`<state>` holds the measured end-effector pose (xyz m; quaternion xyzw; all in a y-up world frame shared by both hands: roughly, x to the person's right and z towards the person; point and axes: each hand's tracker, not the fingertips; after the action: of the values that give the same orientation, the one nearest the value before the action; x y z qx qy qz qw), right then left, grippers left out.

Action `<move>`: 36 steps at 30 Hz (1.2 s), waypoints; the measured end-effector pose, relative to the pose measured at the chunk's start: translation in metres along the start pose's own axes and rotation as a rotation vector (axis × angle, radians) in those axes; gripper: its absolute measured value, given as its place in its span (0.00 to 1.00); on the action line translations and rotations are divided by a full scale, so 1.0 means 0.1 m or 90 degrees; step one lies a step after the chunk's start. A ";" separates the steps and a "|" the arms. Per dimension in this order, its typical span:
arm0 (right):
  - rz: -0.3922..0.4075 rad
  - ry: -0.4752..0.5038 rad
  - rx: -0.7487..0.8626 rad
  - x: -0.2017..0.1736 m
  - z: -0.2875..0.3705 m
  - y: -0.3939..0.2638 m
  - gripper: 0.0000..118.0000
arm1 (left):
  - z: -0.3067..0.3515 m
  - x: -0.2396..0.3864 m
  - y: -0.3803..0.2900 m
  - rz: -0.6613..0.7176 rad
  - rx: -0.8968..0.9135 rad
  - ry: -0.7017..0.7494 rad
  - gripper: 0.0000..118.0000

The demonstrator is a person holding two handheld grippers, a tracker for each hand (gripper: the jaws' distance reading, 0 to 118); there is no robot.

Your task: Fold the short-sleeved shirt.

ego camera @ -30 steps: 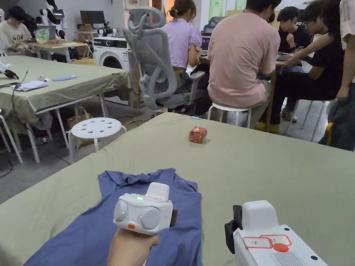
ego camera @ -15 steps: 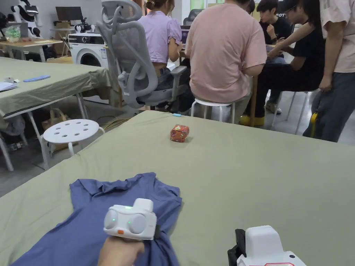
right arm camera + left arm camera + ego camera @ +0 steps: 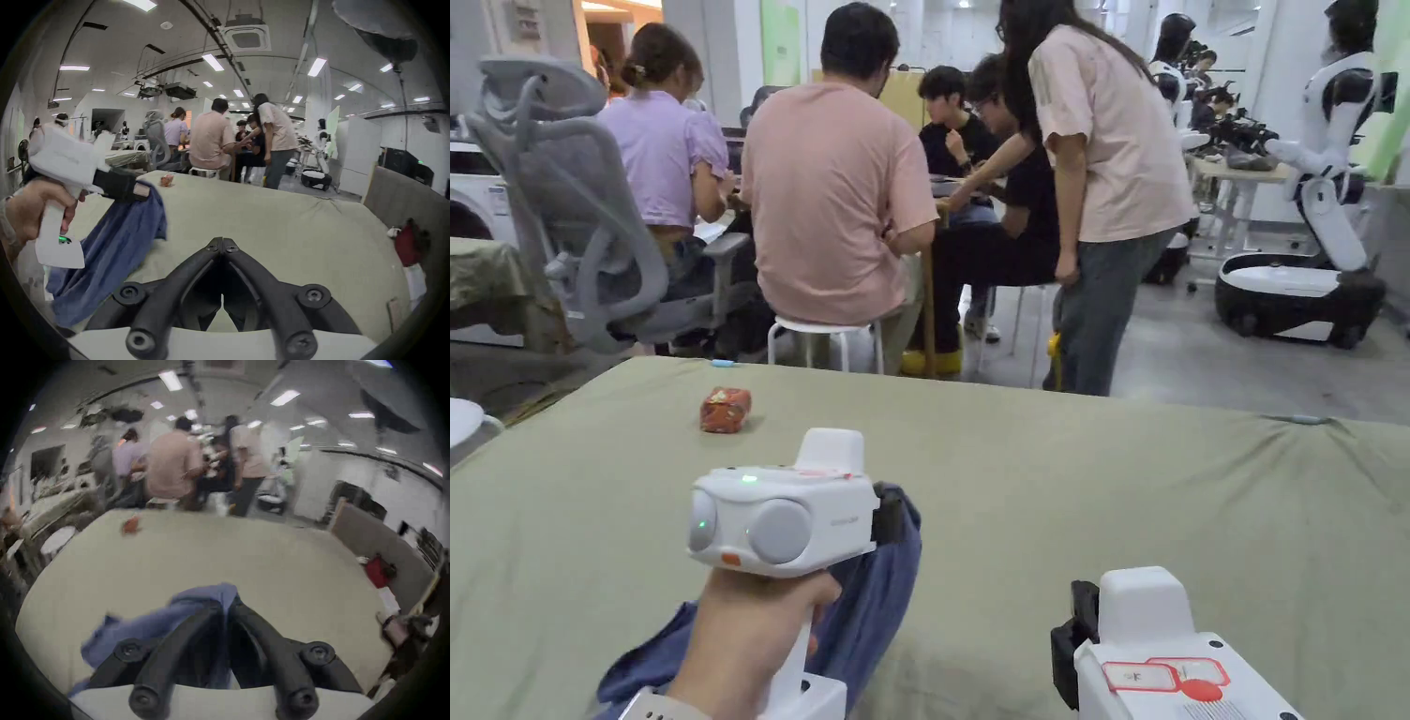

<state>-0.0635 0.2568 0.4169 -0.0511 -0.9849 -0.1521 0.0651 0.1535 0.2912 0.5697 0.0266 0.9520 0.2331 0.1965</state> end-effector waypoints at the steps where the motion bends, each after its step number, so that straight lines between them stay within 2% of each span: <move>1: -0.004 -0.019 0.005 0.12 0.10 0.00 0.00 | -0.04 0.32 0.09 -0.012 0.010 -0.042 0.00; 4: -0.014 -0.077 0.009 0.52 0.36 -0.03 0.00 | -0.22 1.18 0.24 0.000 0.007 -0.177 0.00; 6: -0.018 -0.113 0.004 0.77 0.49 -0.08 0.00 | -0.40 1.66 0.18 -0.022 -0.022 -0.231 0.00; 10: -0.028 -0.164 -0.010 1.20 0.71 -0.25 0.00 | -1.00 2.39 -0.38 -0.114 -0.123 -0.201 0.00; 14: -0.036 -0.203 -0.029 1.48 0.80 -0.44 0.00 | -1.58 2.58 -1.15 -0.073 -0.269 -0.181 0.00; 16: -0.043 -0.209 -0.042 1.55 0.80 -0.52 0.00 | -1.71 2.60 -1.40 -0.094 -0.290 -0.151 0.01; 17: -0.047 -0.210 -0.046 1.57 0.80 -0.55 0.00 | -1.69 2.60 -1.45 -0.099 -0.267 -0.143 0.07; 18: -0.048 -0.211 -0.049 1.62 0.79 -0.58 0.00 | -1.66 2.57 -1.48 -0.089 -0.236 -0.130 0.21; 19: -0.049 -0.214 -0.053 1.61 0.78 -0.60 0.00 | -1.60 2.53 -1.46 -0.071 -0.201 -0.138 0.49; 20: -0.050 -0.214 -0.054 1.59 0.78 -0.62 0.00 | -1.54 2.47 -1.41 -0.073 -0.178 -0.152 0.83; 21: -0.050 -0.212 -0.049 1.55 0.78 -0.65 0.00 | -1.42 2.42 -1.36 -0.091 -0.161 -0.158 0.94; 23: -0.055 -0.203 -0.044 1.52 0.75 -0.65 0.00 | -1.06 2.27 -1.23 -0.120 -0.086 -0.136 0.86; 27: -0.064 -0.182 -0.032 1.31 0.66 -0.63 0.00 | 0.01 1.67 -1.00 -0.070 0.107 -0.076 0.85; 31: -0.065 -0.156 -0.016 1.05 0.57 -0.61 0.00 | 1.00 1.11 -1.12 -0.065 0.189 0.071 0.83; 32: -0.064 -0.148 -0.014 0.96 0.54 -0.60 0.00 | 1.17 0.96 -1.18 -0.076 0.185 0.093 0.71; 33: -0.061 -0.140 -0.012 0.88 0.52 -0.60 0.00 | 1.33 0.85 -1.23 -0.088 0.176 0.120 0.52; 35: -0.054 -0.123 -0.015 0.77 0.47 -0.57 0.00 | 1.50 0.69 -1.32 -0.103 0.157 0.182 0.00; 36: -0.048 -0.116 -0.014 0.70 0.45 -0.55 0.00 | 1.56 0.59 -1.34 -0.102 0.153 0.212 0.00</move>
<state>-0.1441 0.2236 0.3685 -0.0284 -0.9862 -0.1602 -0.0311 0.1646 0.2479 0.3607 -0.0653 0.9913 0.1030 0.0497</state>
